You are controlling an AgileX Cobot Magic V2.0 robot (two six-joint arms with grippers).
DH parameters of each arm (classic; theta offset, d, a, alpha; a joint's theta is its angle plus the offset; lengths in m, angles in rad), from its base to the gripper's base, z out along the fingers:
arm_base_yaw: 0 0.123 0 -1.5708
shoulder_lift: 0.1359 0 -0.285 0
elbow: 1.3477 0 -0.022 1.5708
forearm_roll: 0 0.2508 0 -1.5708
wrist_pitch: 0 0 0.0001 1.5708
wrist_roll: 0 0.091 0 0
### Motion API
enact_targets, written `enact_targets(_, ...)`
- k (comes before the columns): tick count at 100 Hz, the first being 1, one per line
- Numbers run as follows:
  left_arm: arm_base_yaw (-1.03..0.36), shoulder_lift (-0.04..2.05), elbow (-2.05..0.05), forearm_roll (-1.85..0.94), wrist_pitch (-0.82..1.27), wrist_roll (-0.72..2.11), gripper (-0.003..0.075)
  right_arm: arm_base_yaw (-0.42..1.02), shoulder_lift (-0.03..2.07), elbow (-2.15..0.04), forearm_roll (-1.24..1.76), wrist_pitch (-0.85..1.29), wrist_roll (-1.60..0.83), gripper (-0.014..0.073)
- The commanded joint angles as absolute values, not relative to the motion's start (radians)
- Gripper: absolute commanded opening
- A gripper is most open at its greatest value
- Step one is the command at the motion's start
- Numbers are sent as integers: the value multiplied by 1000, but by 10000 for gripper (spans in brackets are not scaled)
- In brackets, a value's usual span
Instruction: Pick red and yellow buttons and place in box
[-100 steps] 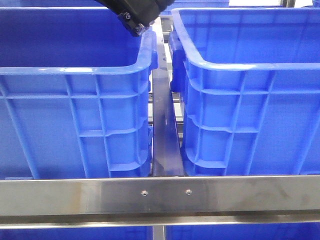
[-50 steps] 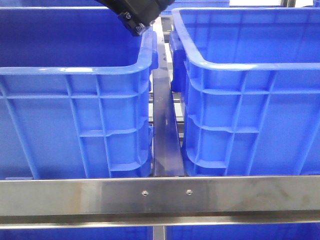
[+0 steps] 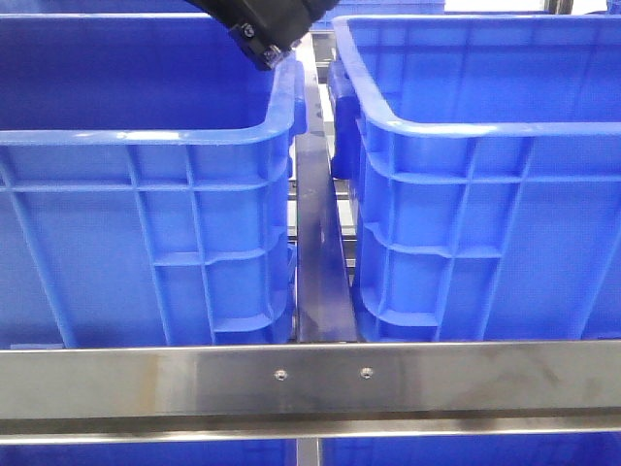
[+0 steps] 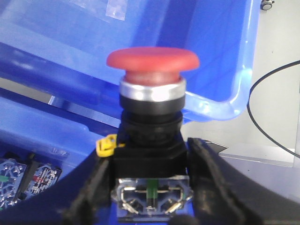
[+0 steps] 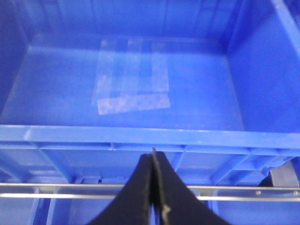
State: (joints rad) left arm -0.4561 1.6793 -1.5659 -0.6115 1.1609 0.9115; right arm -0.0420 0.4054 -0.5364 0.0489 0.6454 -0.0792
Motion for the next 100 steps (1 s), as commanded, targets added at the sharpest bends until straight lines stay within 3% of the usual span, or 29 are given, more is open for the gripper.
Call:
enact_targets(1,-462,1627,-1596,-671,1138,912,190,-45,506,-648,69,638,-80,69)
enact_targets(18,-462,1627,-1596,-671,1138,912,190,-45,659,-758,197,665,-81,454)
enact_targets(27,-462,1627,-1596,-671,1138,912,190,-45,733,-804,274,667,-82,561)
enact_targets(45,-462,1627,-1596,-671,1138,912,190,-45,866,-898,508,689,-187,535)
enact_targets(80,-462,1627,-1596,-671,1138,912,190,-37,1144,-1004,1297,891,-559,535)
enact_targets(100,-462,1627,-1596,-671,1138,912,190,62,1288,-1007,1462,899,-630,535)
